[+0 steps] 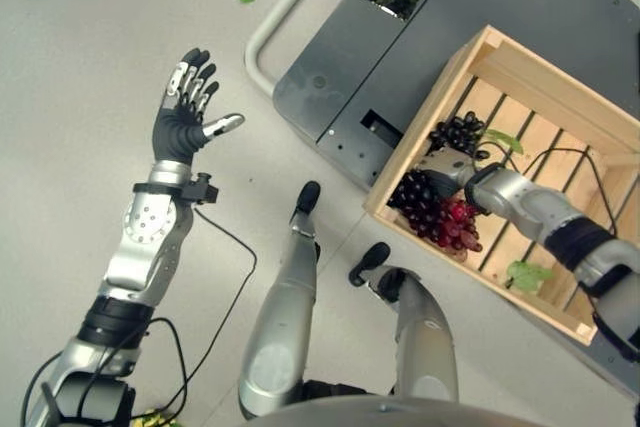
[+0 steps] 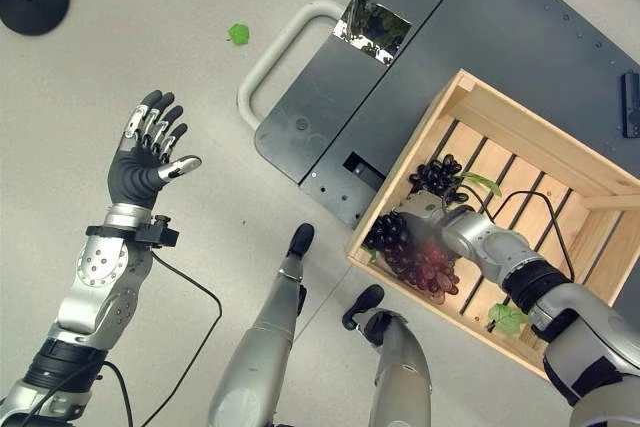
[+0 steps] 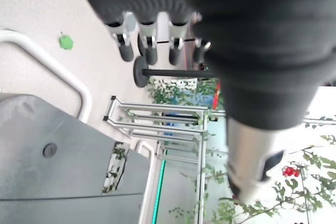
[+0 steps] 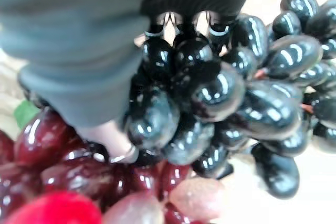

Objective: Pick up the fruits from the basket on one side to the basket on the other side

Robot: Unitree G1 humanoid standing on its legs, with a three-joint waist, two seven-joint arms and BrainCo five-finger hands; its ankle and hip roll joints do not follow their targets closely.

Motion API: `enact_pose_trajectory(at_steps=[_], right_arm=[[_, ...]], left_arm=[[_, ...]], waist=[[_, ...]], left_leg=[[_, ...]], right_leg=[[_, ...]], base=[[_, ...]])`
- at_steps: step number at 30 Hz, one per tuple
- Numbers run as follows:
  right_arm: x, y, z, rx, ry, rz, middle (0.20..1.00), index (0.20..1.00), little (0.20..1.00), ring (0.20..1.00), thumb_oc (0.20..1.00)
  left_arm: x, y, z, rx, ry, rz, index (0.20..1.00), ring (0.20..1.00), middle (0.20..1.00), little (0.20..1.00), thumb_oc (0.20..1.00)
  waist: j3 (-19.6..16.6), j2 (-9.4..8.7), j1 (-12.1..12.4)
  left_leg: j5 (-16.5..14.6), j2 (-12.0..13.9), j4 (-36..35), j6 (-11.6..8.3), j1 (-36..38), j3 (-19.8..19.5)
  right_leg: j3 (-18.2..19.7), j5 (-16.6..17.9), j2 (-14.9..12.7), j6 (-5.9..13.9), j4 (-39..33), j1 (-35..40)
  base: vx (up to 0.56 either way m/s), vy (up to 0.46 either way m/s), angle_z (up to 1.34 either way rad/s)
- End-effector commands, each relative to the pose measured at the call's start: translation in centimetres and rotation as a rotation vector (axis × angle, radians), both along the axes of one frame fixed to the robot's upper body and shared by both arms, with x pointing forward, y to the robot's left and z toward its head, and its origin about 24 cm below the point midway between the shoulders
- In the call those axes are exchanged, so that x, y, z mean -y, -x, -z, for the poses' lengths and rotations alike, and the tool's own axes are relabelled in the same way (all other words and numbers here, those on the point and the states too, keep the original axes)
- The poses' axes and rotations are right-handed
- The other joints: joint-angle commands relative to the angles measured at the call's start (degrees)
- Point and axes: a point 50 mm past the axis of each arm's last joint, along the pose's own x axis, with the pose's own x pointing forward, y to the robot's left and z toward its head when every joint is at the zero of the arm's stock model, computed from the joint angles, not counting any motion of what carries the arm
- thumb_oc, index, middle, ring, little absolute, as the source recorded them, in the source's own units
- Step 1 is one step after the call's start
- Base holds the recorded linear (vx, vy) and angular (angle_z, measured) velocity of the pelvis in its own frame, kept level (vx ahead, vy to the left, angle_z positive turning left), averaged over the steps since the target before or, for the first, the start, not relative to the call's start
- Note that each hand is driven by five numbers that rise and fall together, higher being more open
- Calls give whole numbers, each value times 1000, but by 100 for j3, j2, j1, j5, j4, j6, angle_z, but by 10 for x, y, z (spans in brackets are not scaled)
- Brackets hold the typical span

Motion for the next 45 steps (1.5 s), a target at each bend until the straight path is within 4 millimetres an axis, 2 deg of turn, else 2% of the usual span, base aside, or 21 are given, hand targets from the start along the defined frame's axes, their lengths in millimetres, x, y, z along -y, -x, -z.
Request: enact_pose_trajectory(at_steps=[1, 3, 4, 6, 8, 10, 11, 13, 14, 18, 24, 26, 27, 29, 30, 35, 36, 41, 42, 43, 45], right_arm=[[12, 11, 24, -128, -139, 124, 200, 200, 200, 200, 200], [11, 12, 24, -144, -206, 147, 200, 200, 200, 200, 200], [9, 13, 25, -161, -341, 179, 200, 200, 200, 200, 200], [6, 13, 22, -177, -446, 193, 200, 200, 200, 200, 200], [5, 14, 19, -188, -491, 193, 200, 200, 200, 200, 200], [7, 16, 14, -232, -692, 230, 200, 200, 200, 200, 200], [7, 16, 14, -232, -692, 230, 200, 200, 200, 200, 200], [13, 17, 17, -274, -869, 299, 200, 200, 200, 200, 200], [20, 18, 21, -305, -1066, 370, 200, 200, 200, 200, 200], [26, 19, 23, -333, -1445, 442, 200, 200, 200, 200, 200], [27, 30, 20, -320, -1829, 414, 200, 200, 200, 200, 200], [29, 33, 20, -316, -1888, 412, 200, 200, 200, 200, 200], [29, 39, 22, -316, -2016, 397, 200, 200, 200, 200, 200], [29, 42, 23, -310, -2064, 394, 200, 200, 200, 200, 200], [28, 46, 24, -304, -2168, 385, 200, 200, 200, 200, 200], [23, 54, 27, -312, -2304, 358, 200, 200, 200, 200, 200], [18, 56, 25, -317, -2381, 322, 200, 200, 200, 200, 200], [9, 60, 17, -337, -2375, 254, 200, 200, 200, 200, 200], [11, 61, 3, -329, -2306, 199, 200, 200, 200, 200, 200], [11, 61, 3, -329, -2306, 200, 200, 200, 200, 200, 200], [17, 62, -18, -295, -2243, 114, 200, 200, 200, 200, 200]], left_arm=[[10, 7, -17, 113, 53, 35, 1000, 1000, 1000, 1000, 1000], [10, 7, -17, 111, 52, 36, 1000, 1000, 1000, 1000, 1000], [10, 7, -16, 107, 57, 35, 1000, 1000, 1000, 1000, 1000], [9, 7, -16, 109, 63, 37, 1000, 1000, 1000, 1000, 1000], [9, 7, -17, 111, 62, 40, 1000, 1000, 1000, 1000, 1000], [8, 8, -18, 115, 61, 48, 1000, 1000, 1000, 1000, 1000], [8, 8, -18, 115, 61, 48, 1000, 1000, 1000, 1000, 1000], [7, 8, -19, 114, 59, 53, 1000, 1000, 1000, 1000, 1000], [7, 9, -19, 114, 58, 63, 1000, 1000, 1000, 1000, 1000], [4, 9, -17, 102, 67, 74, 1000, 1000, 1000, 1000, 1000], [0, 10, -11, 87, 80, 54, 1000, 1000, 1000, 1000, 1000], [-1, 10, -10, 82, 84, 54, 1000, 1000, 1000, 1000, 1000], [-3, 12, -5, 68, 96, 45, 1000, 1000, 1000, 1000, 1000], [-4, 12, -3, 62, 99, 39, 1000, 1000, 1000, 1000, 1000], [-8, 14, 1, 51, 109, 24, 1000, 1000, 1000, 1000, 1000], [-15, 16, 10, 23, 130, -19, 1000, 1000, 1000, 1000, 1000], [-17, 17, 18, -4, 153, -38, 1000, 1000, 1000, 1000, 1000], [-22, 19, 28, -38, 142, -74, 1000, 1000, 1000, 1000, 1000], [-26, 21, 32, -56, 121, -86, 1000, 1000, 1000, 1000, 1000], [-26, 21, 33, -56, 121, -86, 1000, 1000, 1000, 1000, 1000], [-32, 25, 35, -74, 81, -102, 1000, 1000, 1000, 1000, 1000]], waist=[[-91, 163, -167], [-91, 156, -159], [-91, 153, -169], [-91, 164, -174], [-91, 171, -169], [-91, 175, -203], [-91, 175, -203], [-91, 186, -211], [-93, 187, -214], [-111, 176, -210], [-332, 171, -270], [-382, 188, -297], [-469, 218, -352], [-511, 227, -366], [-590, 241, -404], [-772, 240, -480], [-899, 217, -534], [-1127, 217, -617], [-1229, 188, -669], [-1227, 190, -666], [-1367, 150, -726]], left_leg=[[-523, -42, 273, 225, 94, -60], [-520, -37, 251, 227, 140, -49], [-515, -42, 223, 233, 213, -20], [-523, -46, 204, 241, 289, 6], [-529, -49, 206, 243, 326, 25], [-533, -55, 193, 248, 423, 59], [-533, -55, 193, 248, 423, 59], [-524, -52, 169, 244, 506, 79], [-504, -45, 109, 238, 607, 107], [-419, -12, -103, 207, 822, 131], [-219, -14, -605, 156, 1187, 102], [-209, -24, -672, 153, 1270, 100], [-216, -38, -731, 154, 1404, 117], [-225, -38, -740, 157, 1451, 131], [-251, -37, -744, 162, 1544, 179], [-326, -6, -756, 175, 1779, 269], [-370, 19, -778, 183, 1938, 309], [-281, 58, -892, 212, 2218, 422], [-313, 78, -948, 216, 2348, 499], [-313, 81, -952, 215, 2355, 501], [-336, 112, -1057, 216, 2520, 588]], right_leg=[[-11, 451, -29, 489, -355, 166], [-13, 459, -29, 489, -374, 203], [-3, 473, -32, 487, -393, 261], [7, 486, -43, 485, -417, 328], [9, 493, -46, 487, -434, 367], [25, 514, -58, 485, -463, 459], [25, 514, -58, 485, -463, 459], [30, 529, -57, 486, -505, 547], [56, 546, -49, 480, -564, 633], [51, 615, 14, 457, -757, 822], [-78, 670, 48, 463, -1024, 1118], [-102, 683, 38, 471, -1072, 1206], [-113, 708, 22, 490, -1152, 1342], [-106, 724, 16, 496, -1187, 1392], [-85, 755, -5, 510, -1273, 1505], [2, 803, 12, 526, -1436, 1727], [40, 827, 34, 543, -1548, 1885], [57, 1042, 115, 514, -1890, 2187], [105, 1082, 156, 523, -2053, 2304], [107, 1086, 160, 522, -2061, 2311], [161, 1173, 220, 547, -2289, 2449]], base=[[0, 0, 0], [0, 0, 0], [0, 0, 0], [0, 0, 0], [0, 0, 0], [0, 0, 0], [0, 0, 0], [0, 0, 0], [0, 0, 0], [-6, -1, -2], [8, 2, 0], [48, 28, 4], [47, 39, 2], [44, 42, 0], [49, 42, -1], [60, 40, -5], [99, 26, -8], [49, 50, -13], [39, 7, -20], [85, 16, -28], [74, 17, -26]])
